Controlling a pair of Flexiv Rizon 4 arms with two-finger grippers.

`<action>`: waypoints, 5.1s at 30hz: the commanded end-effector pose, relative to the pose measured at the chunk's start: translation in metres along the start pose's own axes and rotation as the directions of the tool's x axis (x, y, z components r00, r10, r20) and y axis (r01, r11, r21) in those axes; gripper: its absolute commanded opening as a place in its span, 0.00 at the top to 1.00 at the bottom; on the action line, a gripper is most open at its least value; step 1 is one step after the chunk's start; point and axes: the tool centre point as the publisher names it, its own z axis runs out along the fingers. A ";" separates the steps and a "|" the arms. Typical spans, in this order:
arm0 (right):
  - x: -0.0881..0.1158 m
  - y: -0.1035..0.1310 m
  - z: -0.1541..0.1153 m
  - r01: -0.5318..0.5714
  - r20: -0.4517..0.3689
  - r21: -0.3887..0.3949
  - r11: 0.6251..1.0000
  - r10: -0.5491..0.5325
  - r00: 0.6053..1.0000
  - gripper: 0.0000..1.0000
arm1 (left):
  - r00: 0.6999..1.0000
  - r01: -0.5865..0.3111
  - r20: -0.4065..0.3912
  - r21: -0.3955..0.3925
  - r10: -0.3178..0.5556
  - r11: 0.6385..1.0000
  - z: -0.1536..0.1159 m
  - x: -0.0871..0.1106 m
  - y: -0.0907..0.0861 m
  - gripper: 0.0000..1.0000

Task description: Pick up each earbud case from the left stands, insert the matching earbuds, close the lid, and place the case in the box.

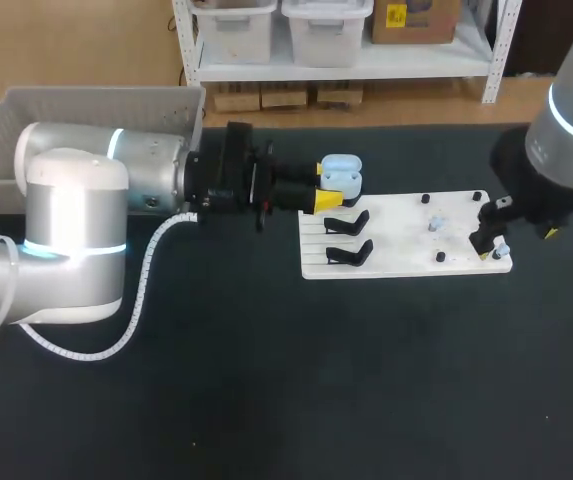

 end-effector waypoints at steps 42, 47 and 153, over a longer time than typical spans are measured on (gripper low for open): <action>-0.004 -0.005 0.023 0.120 -0.068 0.037 0.992 -0.117 0.991 0.32 | 1.000 -0.003 0.003 -0.007 0.003 1.000 0.000 0.001 -0.002 1.00; -0.004 -0.005 0.025 0.133 -0.071 0.037 0.990 -0.130 0.989 0.50 | 1.000 -0.003 0.003 -0.007 0.003 1.000 0.000 0.001 -0.002 1.00; -0.049 0.059 -0.114 -0.357 -0.113 0.091 0.929 0.366 0.924 1.00 | 0.999 -0.035 0.001 0.011 0.035 0.999 0.012 0.007 -0.002 1.00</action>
